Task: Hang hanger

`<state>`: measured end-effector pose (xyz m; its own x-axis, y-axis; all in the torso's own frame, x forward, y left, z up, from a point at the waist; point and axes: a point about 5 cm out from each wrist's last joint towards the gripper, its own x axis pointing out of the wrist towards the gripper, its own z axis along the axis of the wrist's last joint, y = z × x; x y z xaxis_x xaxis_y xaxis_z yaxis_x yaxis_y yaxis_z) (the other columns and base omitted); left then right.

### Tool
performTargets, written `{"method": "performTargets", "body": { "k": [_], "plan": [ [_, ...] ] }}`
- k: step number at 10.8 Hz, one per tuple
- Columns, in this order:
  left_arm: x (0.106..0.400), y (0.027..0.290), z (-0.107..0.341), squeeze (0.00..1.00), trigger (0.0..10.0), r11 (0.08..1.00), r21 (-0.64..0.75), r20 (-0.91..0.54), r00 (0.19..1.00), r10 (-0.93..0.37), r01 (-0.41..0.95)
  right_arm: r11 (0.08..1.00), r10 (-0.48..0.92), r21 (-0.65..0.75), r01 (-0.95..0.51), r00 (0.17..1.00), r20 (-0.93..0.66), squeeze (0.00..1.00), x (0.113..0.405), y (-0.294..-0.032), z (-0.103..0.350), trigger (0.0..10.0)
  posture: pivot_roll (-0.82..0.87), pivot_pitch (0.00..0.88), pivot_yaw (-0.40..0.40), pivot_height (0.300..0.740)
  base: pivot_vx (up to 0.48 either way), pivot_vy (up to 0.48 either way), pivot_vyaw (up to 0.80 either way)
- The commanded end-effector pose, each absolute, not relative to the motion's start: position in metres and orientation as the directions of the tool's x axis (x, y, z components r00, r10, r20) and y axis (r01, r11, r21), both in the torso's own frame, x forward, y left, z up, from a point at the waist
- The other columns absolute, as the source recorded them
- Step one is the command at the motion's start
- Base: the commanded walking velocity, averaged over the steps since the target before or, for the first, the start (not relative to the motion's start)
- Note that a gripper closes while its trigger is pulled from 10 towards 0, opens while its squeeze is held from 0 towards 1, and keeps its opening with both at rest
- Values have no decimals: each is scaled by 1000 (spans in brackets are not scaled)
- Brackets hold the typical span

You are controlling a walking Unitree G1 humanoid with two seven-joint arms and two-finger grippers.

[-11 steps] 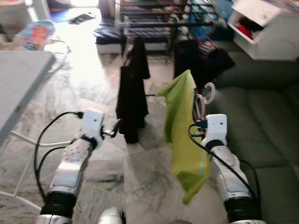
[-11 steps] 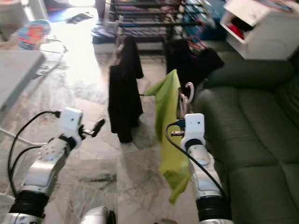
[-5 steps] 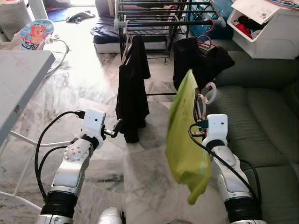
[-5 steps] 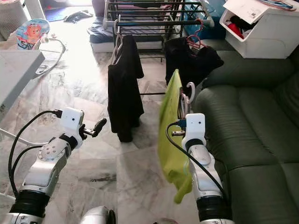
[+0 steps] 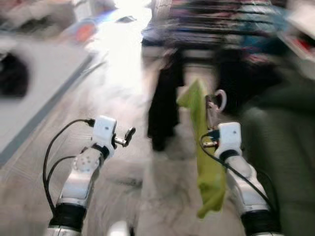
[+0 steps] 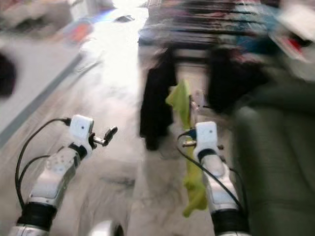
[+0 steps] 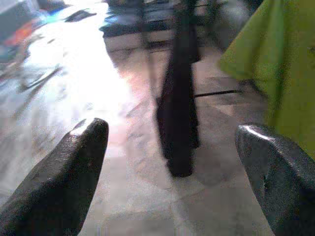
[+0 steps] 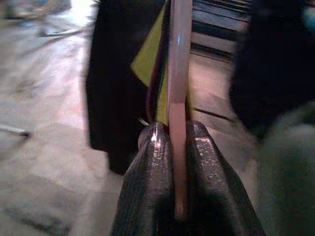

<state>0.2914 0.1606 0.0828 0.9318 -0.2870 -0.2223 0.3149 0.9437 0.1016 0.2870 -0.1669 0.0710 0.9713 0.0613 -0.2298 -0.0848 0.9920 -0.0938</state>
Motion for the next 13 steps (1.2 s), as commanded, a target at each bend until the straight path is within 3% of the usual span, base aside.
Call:
{"method": "performTargets", "body": {
  "k": [1, 5, 9, 13],
  "plan": [
    [293, 161, 83, 0, 10000, 946, 116, -238, 933, -270, 304, 991, 84, -89, -102, 979, -184, 0, 291, -162, 80, 10000, -76, 0, -17, 740, 0, 0, 800],
    [292, 155, 81, 0, 10000, 940, 104, -238, 925, -294, 326, 987, 118, -83, -136, 975, -190, 0, 290, -156, 78, 10000, -74, 0, -16, 740, 0, 0, 800],
    [290, 151, 79, 0, 10000, 960, 108, -234, 945, -227, 257, 985, 136, -81, -154, 971, -195, 0, 287, -151, 75, 10000, -72, 0, -18, 740, 0, 0, 800],
    [289, 139, 79, 0, 10000, 936, 98, -243, 920, -306, 337, 939, 323, -57, -338, 929, -182, 0, 295, -134, 86, 10000, -66, 0, -20, 740, 0, 0, 800]
  ]
}}
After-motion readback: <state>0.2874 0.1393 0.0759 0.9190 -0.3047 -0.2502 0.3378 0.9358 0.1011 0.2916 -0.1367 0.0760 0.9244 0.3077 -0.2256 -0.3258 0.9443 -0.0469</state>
